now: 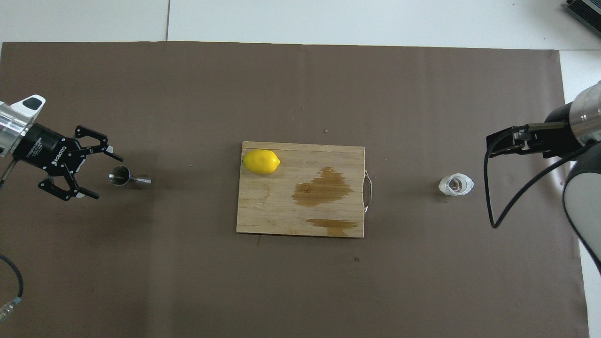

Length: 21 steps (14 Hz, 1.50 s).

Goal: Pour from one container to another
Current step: 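Reach the left gripper to the metal jigger and grasp it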

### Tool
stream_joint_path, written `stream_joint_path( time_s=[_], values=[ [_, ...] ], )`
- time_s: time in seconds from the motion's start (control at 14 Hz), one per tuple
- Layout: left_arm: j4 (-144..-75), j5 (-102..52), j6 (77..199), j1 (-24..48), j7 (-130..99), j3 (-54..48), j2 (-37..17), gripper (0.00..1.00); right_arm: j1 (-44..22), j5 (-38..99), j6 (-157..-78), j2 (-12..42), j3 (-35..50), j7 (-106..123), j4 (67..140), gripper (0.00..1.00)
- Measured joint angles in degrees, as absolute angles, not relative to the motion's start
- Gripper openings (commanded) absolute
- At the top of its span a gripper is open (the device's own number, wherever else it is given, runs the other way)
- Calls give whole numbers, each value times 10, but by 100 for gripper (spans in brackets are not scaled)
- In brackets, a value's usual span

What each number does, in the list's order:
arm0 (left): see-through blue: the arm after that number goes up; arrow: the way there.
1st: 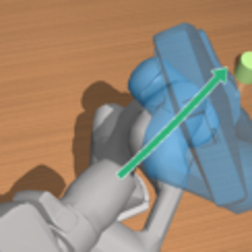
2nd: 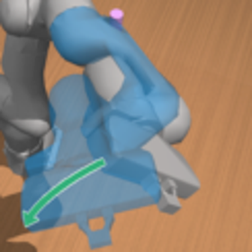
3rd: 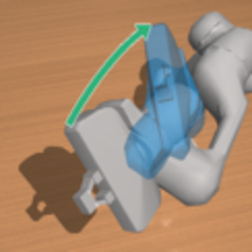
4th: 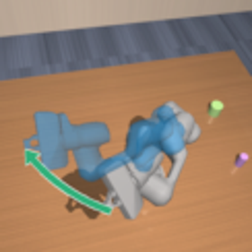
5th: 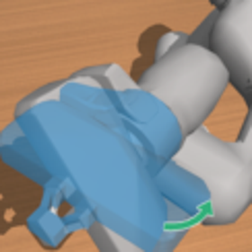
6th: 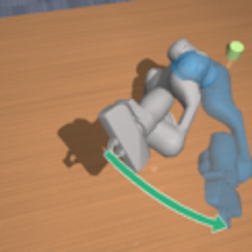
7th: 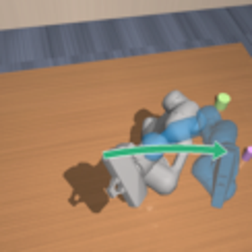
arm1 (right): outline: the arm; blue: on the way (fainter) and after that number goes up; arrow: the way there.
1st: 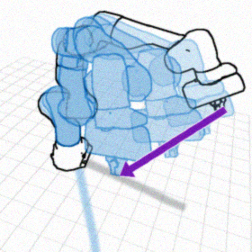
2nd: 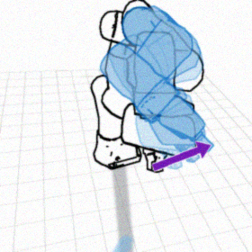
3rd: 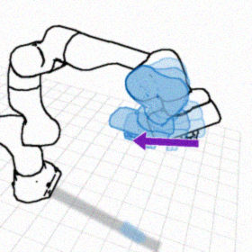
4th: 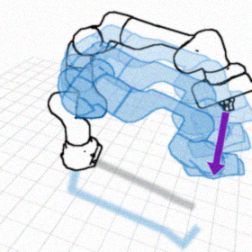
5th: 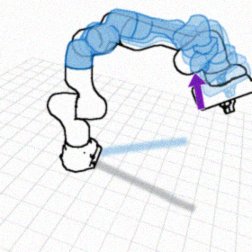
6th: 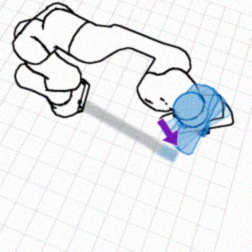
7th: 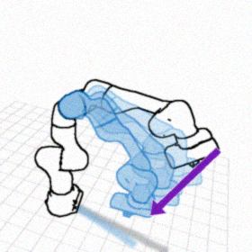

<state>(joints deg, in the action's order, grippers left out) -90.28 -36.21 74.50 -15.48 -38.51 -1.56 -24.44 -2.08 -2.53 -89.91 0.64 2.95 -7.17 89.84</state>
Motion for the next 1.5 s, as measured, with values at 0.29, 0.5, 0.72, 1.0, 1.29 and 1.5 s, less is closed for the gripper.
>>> stream_joint_path(
  time_s=[0.29,0.5,0.72,1.0,1.29,1.5],
  values=[
    [-908,-385,743,-169,-397,-17,-261,100,-21,-25,-899,6,29,-72,898,100],
    [-910,-386,744,-177,-402,-23,-277,100,-21,-25,-899,6,29,-72,898,100],
    [-909,-389,744,-207,-402,-45,-302,100,-21,-25,-899,6,29,-72,898,100],
    [-910,-410,745,-216,-407,-46,-319,100,-21,-25,-899,6,30,-72,898,100],
    [-920,-443,757,-219,-428,-46,-325,100,-21,-25,-898,6,32,-72,899,100],
    [-926,-444,758,-223,-428,-46,-325,100,-20,-25,-897,6,32,-72,899,100]
  ],
)
